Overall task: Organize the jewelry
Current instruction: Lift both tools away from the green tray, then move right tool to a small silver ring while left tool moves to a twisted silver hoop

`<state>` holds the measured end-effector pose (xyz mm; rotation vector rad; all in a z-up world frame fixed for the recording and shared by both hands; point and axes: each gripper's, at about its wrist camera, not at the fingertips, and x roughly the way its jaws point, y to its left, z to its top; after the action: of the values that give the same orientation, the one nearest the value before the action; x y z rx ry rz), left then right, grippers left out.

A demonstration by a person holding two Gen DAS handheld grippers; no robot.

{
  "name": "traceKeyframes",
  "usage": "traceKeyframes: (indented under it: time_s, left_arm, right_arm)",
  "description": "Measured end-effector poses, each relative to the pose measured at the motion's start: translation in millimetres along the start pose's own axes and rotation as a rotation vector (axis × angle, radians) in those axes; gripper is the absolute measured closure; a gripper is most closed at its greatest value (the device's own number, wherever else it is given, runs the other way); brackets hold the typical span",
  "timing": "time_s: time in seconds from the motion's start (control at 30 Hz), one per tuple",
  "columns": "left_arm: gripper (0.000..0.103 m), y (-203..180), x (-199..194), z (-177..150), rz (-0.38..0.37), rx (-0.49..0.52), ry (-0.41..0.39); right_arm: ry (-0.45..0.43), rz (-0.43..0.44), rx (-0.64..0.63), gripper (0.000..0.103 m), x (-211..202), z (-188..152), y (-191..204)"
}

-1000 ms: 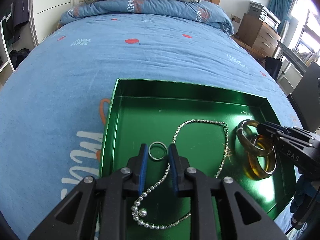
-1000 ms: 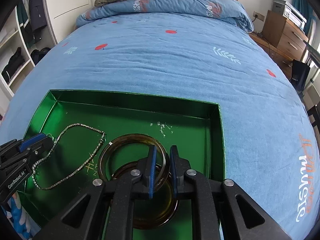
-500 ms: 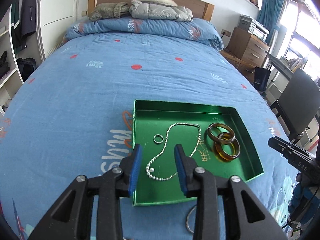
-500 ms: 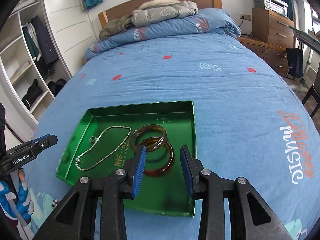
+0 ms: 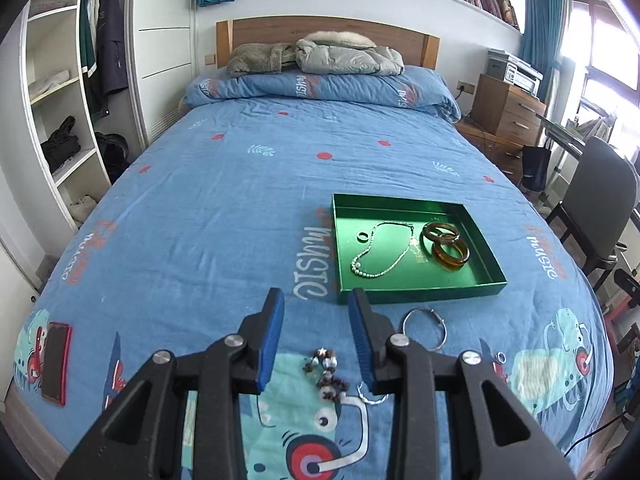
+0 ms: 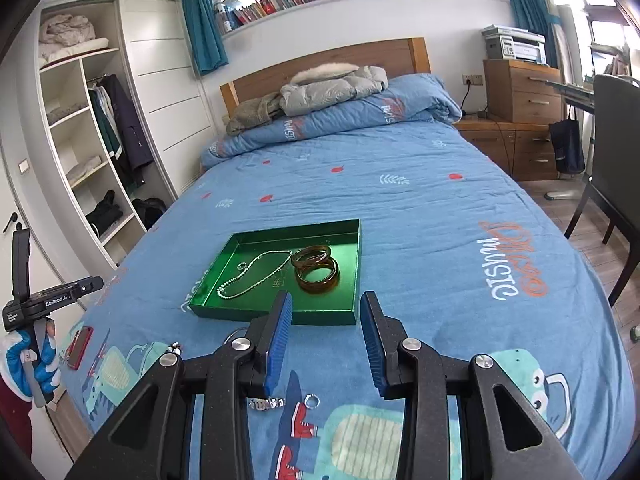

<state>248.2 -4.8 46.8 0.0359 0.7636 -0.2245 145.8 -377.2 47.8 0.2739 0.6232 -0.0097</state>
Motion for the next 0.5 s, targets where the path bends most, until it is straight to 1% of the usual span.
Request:
traceKeyframes:
  time_s: [0.2,0.37,0.5]
  left_arm:
    - [0.071,2,-44,-27,-0.003,-0.004,-0.014]
    - [0.071,-2,-63,-46,-0.024,-0.008,-0.023]
    - [0.071,-11,-68,-60,-0.055,0.007,-0.028]
  right_arm:
    - [-0.061,-0.001,-0.027,0.068,-53,-15,-2]
    - [-0.088,0.005,-0.062,0.068,-78,-28,1]
    - [-0.097,0.010,-0.099,0.068,-88,-38,6]
